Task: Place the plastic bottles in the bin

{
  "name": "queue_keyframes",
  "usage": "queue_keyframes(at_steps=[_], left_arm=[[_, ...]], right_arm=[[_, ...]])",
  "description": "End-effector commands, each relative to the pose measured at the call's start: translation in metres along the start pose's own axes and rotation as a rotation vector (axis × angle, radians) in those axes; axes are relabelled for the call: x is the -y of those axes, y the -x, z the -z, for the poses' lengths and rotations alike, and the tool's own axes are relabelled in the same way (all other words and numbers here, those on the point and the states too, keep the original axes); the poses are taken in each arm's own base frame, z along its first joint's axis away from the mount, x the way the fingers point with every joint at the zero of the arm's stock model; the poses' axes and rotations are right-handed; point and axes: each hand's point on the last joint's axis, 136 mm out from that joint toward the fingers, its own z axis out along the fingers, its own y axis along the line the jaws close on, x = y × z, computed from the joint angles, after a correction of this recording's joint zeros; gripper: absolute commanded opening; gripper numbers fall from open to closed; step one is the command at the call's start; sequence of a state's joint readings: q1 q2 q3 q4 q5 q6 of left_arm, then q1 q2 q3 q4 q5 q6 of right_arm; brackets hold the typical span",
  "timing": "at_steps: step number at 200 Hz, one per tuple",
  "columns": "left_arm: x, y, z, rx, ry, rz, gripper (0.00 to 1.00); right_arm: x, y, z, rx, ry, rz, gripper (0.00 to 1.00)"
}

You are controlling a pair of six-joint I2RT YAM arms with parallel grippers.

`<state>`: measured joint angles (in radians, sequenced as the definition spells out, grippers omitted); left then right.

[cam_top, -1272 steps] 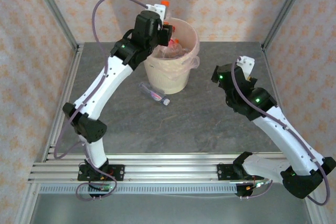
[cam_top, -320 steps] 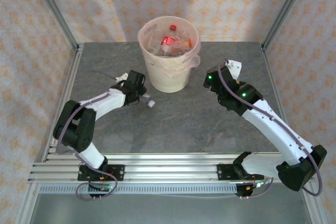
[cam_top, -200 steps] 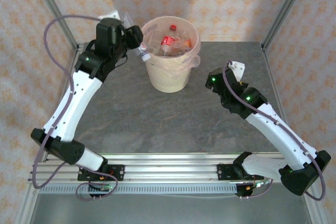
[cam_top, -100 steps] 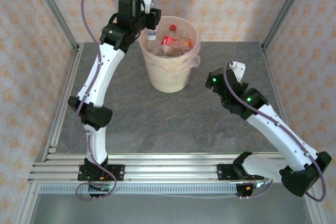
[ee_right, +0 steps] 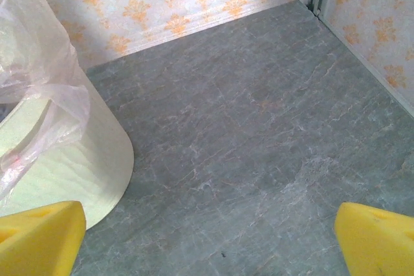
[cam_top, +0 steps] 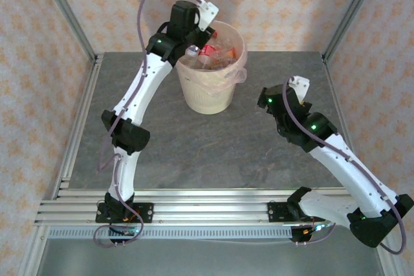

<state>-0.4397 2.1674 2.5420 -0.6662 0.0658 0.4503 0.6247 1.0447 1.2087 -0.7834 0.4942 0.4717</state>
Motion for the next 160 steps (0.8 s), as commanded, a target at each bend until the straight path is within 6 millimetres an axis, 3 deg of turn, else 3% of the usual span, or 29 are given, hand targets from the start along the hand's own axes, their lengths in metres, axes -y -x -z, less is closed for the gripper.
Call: queue_keyframes(at_steps=[1,62,125,160], left_arm=[[-0.003,0.007,-0.002,0.006,0.044,-0.106,0.51],[-0.002,0.000,-0.015,-0.025,0.088,-0.195,0.96],[-0.009,0.013,0.008,-0.005,0.090,-0.182,0.97],[-0.026,0.050,0.056,0.104,0.109,-0.079,1.00]], right_arm=[[0.008,0.003,0.000,0.029,-0.032,-0.011,0.99],[0.009,0.003,-0.001,0.029,-0.038,-0.001,0.99],[0.007,0.006,0.001,0.034,-0.032,-0.001,0.99],[0.016,0.011,0.005,0.052,-0.066,0.010,0.99]])
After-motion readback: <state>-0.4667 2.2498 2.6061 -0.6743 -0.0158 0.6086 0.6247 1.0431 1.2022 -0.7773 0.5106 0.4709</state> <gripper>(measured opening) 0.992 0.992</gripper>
